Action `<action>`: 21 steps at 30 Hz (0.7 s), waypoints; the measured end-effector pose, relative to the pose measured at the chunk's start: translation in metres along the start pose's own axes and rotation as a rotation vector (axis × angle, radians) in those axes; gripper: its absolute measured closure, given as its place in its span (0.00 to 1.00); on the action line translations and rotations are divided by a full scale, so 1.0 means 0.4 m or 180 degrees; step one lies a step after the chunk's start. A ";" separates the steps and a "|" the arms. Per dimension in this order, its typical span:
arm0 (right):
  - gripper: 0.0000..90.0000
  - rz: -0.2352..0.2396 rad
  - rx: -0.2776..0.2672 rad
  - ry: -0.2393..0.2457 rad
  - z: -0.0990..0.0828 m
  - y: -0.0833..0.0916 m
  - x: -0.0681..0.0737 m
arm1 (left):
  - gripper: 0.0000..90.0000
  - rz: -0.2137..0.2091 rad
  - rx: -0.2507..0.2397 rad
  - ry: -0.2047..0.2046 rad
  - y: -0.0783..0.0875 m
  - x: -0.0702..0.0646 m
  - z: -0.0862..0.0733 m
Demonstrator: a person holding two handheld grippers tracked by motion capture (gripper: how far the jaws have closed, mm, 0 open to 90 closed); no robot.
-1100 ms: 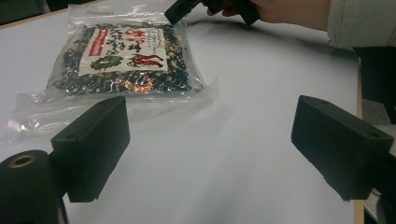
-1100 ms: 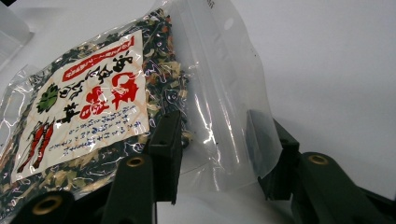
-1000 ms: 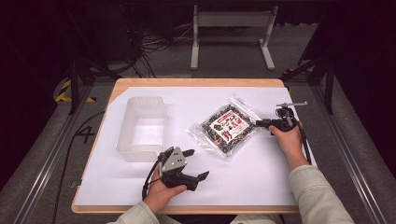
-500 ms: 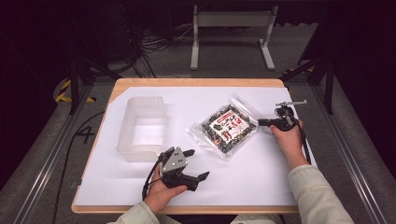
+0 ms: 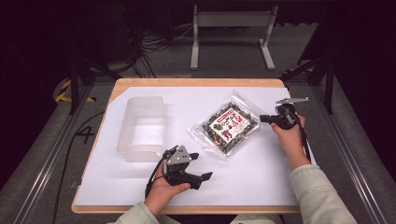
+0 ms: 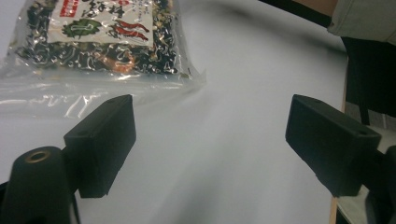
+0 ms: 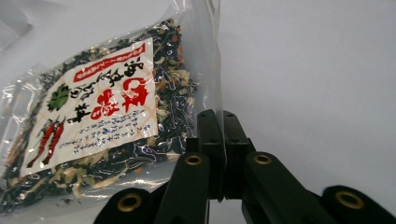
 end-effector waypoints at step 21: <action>1.00 0.0285 -0.0942 0.0617 0.151 0.253 0.099 | 0.35 0.0131 -0.0469 -0.0050 0.054 0.014 0.069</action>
Point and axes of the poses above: each handheld gripper's, and its own axes: y roughly backward along the jaws, z roughly out of its top, x roughly to its left, the point moved 2 cm from there along -y, roughly forward along the jaws, and after that the axes turned 13 degrees about -z, right-handed, at the moved point
